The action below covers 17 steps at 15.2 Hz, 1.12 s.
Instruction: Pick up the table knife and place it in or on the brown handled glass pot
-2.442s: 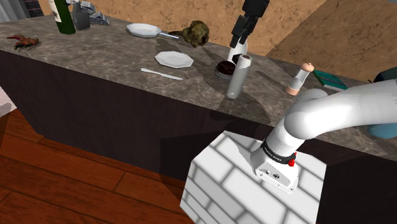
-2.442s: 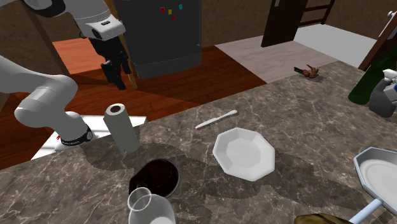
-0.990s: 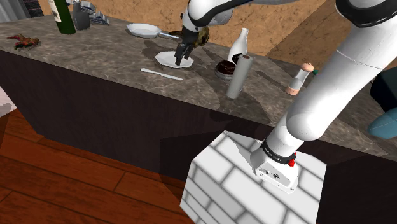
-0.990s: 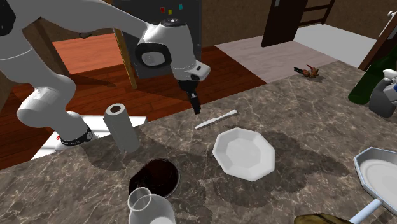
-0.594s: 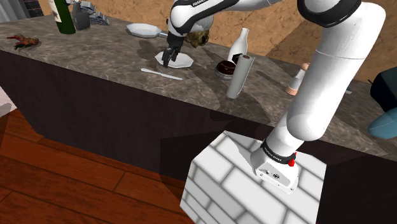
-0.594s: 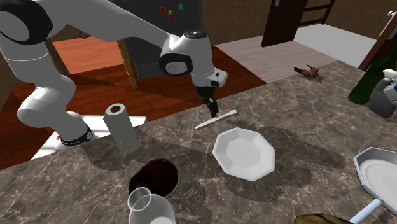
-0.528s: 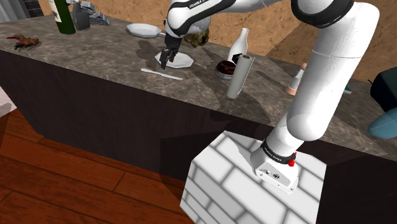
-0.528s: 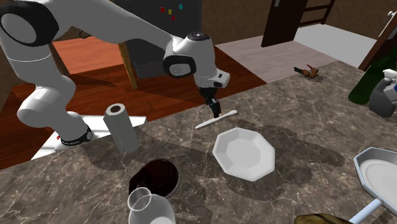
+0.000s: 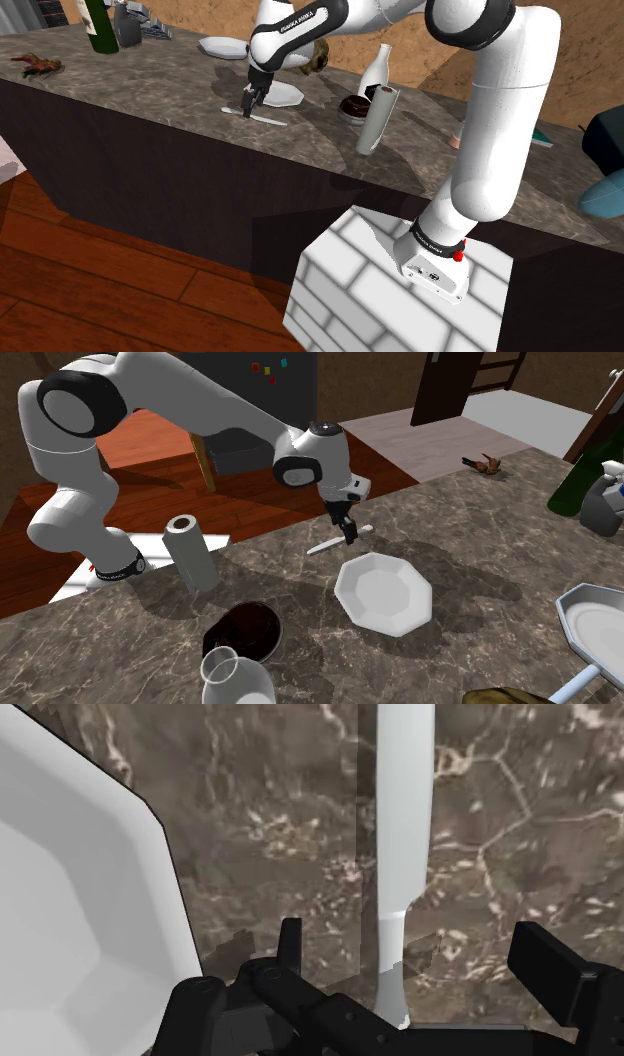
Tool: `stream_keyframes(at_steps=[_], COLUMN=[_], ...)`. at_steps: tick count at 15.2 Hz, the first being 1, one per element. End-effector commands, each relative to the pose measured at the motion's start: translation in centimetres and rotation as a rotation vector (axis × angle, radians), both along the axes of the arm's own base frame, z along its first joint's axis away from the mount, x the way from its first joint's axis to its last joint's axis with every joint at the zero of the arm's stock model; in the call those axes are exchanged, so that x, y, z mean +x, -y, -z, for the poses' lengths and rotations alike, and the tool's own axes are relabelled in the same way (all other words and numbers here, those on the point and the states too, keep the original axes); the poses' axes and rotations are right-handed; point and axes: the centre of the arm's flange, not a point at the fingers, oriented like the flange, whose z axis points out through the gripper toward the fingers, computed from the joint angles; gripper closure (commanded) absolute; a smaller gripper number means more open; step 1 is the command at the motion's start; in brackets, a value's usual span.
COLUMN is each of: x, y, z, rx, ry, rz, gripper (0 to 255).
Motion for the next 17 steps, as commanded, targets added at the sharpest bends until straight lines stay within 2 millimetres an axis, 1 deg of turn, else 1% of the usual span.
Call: stream_keyframes(at_steps=[1, 2, 9, 10, 15, 17], x=[0.21, 0.26, 0.27, 0.27, 0.32, 0.62], y=[-0.07, -0.09, -0.09, -0.09, 0.04, -0.1], z=[1.05, 1.35, 1.34, 1.34, 1.47, 1.47], rx=[0.0, 0.0, 0.0, 0.0, 0.0, 0.0], ry=[0.001, 0.001, 0.001, 0.001, 0.001, 0.001], rz=[0.0, 0.0, 0.0, 0.0, 0.0, 0.0], gripper=[0, 0, 0, 255, 255, 255])
